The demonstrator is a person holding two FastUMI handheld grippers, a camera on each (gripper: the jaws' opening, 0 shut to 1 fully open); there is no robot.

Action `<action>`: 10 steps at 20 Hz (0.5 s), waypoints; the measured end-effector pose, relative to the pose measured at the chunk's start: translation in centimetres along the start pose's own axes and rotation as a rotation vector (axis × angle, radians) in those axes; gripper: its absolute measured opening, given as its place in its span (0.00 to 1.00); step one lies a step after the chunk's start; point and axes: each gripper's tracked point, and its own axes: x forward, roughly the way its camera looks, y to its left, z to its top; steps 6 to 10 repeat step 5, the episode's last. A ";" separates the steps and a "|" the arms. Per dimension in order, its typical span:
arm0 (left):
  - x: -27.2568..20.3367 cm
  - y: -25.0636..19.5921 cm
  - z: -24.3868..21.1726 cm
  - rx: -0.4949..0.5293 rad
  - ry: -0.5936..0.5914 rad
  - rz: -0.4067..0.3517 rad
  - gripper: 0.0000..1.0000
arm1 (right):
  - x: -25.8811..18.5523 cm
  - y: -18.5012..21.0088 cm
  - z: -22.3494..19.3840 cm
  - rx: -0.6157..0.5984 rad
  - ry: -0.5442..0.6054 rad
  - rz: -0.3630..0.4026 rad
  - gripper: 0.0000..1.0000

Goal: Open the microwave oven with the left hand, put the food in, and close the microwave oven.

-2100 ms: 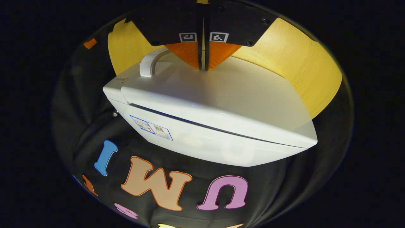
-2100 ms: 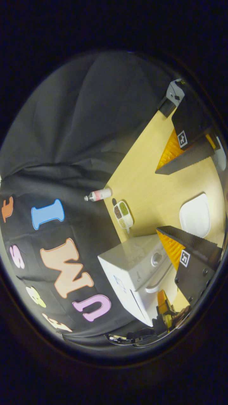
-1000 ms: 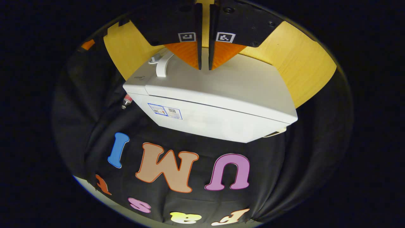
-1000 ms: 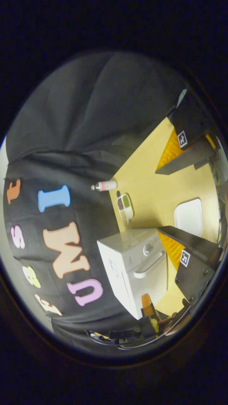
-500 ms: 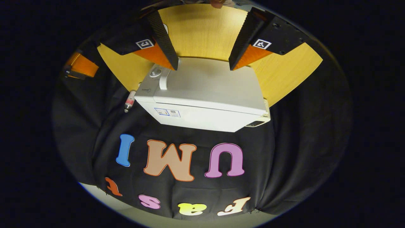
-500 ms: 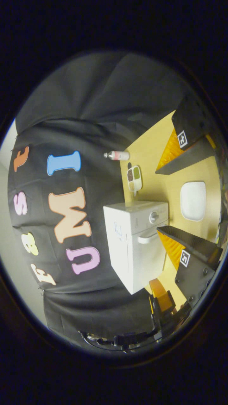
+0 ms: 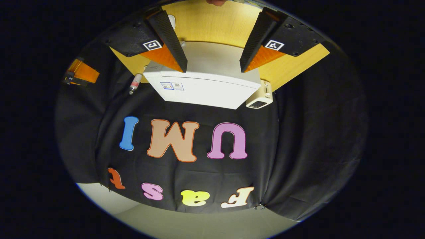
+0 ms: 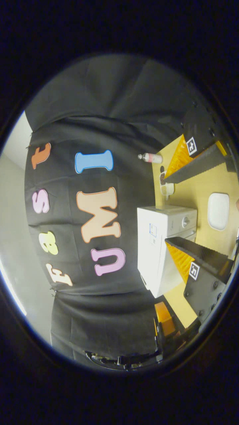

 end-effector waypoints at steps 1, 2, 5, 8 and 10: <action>0.1 -0.1 -0.1 -0.007 0.004 0.001 0.96 | 0.1 -0.2 0.1 0.002 -0.002 -0.003 0.92; 0.2 -0.3 -0.4 -0.007 0.009 -0.003 0.96 | 0.2 -0.4 0.1 0.005 0.000 -0.005 0.92; 0.6 -1.3 -0.8 -0.001 0.024 -0.021 0.96 | 0.2 -0.6 0.1 0.015 0.004 0.007 0.92; 0.6 -1.3 -0.8 -0.001 0.024 -0.021 0.96 | 0.2 -0.6 0.1 0.015 0.004 0.007 0.92; 0.6 -1.3 -0.8 -0.001 0.024 -0.021 0.96 | 0.2 -0.6 0.1 0.015 0.004 0.007 0.92</action>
